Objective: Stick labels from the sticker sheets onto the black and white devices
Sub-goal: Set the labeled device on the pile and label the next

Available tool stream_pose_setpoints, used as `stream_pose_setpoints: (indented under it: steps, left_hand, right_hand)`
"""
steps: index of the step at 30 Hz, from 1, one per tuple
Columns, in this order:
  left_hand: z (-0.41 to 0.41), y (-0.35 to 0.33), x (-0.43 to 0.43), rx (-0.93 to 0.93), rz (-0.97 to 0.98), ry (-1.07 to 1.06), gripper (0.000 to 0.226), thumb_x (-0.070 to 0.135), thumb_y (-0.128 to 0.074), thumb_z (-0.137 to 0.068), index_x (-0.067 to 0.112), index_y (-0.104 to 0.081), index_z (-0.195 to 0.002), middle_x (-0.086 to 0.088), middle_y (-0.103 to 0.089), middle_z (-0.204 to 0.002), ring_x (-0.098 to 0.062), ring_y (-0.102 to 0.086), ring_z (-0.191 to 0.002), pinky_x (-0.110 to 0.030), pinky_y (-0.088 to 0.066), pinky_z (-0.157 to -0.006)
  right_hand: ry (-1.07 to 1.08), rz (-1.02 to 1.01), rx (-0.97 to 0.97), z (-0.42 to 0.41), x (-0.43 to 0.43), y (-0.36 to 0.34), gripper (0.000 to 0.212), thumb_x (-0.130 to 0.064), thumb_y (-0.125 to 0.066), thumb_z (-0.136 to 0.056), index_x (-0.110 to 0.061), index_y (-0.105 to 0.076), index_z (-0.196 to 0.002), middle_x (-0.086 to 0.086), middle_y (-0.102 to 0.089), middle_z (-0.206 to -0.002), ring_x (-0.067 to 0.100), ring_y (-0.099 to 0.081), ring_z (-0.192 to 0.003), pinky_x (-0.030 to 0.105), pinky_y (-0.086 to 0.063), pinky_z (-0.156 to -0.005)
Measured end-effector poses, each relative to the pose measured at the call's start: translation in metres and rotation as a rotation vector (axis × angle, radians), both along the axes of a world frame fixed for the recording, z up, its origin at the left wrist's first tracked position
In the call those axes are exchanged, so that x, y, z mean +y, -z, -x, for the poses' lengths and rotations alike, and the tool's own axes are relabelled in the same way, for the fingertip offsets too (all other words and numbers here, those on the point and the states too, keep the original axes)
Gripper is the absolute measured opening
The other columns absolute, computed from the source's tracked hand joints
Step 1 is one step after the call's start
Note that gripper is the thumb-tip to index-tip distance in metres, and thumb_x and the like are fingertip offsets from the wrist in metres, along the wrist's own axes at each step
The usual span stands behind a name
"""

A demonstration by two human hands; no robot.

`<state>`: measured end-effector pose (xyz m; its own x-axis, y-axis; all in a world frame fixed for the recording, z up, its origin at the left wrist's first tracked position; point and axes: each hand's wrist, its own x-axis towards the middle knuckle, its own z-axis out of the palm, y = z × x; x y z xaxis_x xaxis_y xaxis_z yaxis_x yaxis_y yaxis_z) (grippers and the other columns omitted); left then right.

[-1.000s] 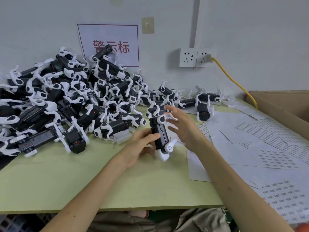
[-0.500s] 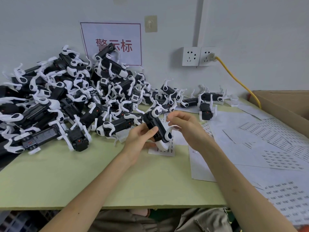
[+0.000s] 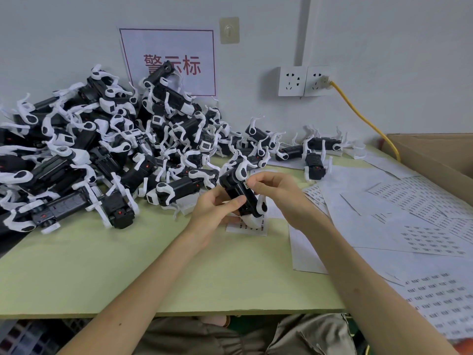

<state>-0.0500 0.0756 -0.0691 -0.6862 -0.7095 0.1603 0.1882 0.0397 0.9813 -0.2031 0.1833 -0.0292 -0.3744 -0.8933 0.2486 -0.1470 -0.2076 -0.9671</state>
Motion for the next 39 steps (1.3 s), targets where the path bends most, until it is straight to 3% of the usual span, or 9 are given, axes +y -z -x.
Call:
stream_pose_setpoints:
  steps: [9, 14, 21, 33, 35, 39]
  left_hand:
    - [-0.001, 0.001, 0.0, 0.01, 0.007, 0.005, 0.017, 0.013, -0.08, -0.088, 0.012, -0.073, -0.103, -0.011, -0.075, -0.097, -0.029, -0.073, -0.081, -0.043, -0.062, -0.068]
    - [-0.001, -0.001, 0.003, 0.005, 0.008, 0.006, 0.019, 0.024, -0.082, -0.076, 0.021, -0.077, -0.095, -0.009, -0.075, -0.095, -0.027, -0.073, -0.079, -0.041, -0.062, -0.066]
    - [-0.001, 0.0, 0.002, 0.007, 0.039, -0.004, 0.015, 0.02, -0.081, -0.082, 0.026, -0.077, -0.095, -0.012, -0.075, -0.101, -0.03, -0.073, -0.084, -0.05, -0.063, -0.075]
    - [0.0, 0.0, 0.002, -0.005, 0.026, -0.025, 0.015, 0.011, -0.077, -0.09, 0.014, -0.073, -0.104, -0.013, -0.075, -0.102, -0.037, -0.073, -0.087, -0.049, -0.063, -0.07]
    - [0.0, -0.001, 0.003, 0.0, 0.02, -0.019, 0.015, 0.011, -0.076, -0.09, 0.014, -0.073, -0.104, -0.011, -0.075, -0.1, -0.032, -0.073, -0.082, -0.043, -0.063, -0.066]
    - [0.0, -0.001, 0.004, -0.005, 0.025, -0.022, 0.017, 0.011, -0.076, -0.091, 0.013, -0.072, -0.106, -0.01, -0.075, -0.102, -0.031, -0.073, -0.082, -0.045, -0.063, -0.068]
  right_hand:
    - [0.05, 0.032, -0.027, -0.005, -0.003, 0.003, 0.01, -0.014, -0.071, -0.094, -0.014, -0.075, -0.085, -0.008, -0.073, -0.081, 0.004, -0.064, -0.076, 0.012, -0.049, -0.076]
    - [0.088, 0.041, -0.022, -0.009, -0.004, 0.003, 0.01, -0.01, -0.071, -0.094, -0.013, -0.075, -0.085, -0.007, -0.072, -0.08, 0.005, -0.063, -0.076, 0.013, -0.049, -0.076]
    - [0.136, 0.07, 0.011, -0.012, -0.004, 0.005, 0.011, -0.007, -0.071, -0.093, -0.013, -0.074, -0.083, -0.01, -0.071, -0.077, 0.003, -0.062, -0.071, 0.013, -0.049, -0.072]
    - [0.163, 0.104, 0.032, -0.012, -0.006, 0.007, 0.009, -0.011, -0.074, -0.092, -0.014, -0.075, -0.083, 0.002, -0.072, -0.088, 0.015, -0.06, -0.076, 0.027, -0.051, -0.075]
    - [0.169, 0.095, 0.032, -0.012, -0.006, 0.007, 0.01, -0.011, -0.074, -0.091, -0.015, -0.075, -0.082, 0.001, -0.072, -0.087, 0.014, -0.061, -0.075, 0.026, -0.051, -0.074]
    - [0.176, 0.092, 0.02, -0.012, -0.006, 0.006, 0.013, -0.009, -0.075, -0.09, -0.015, -0.074, -0.079, -0.004, -0.072, -0.081, 0.008, -0.062, -0.071, 0.018, -0.05, -0.07]
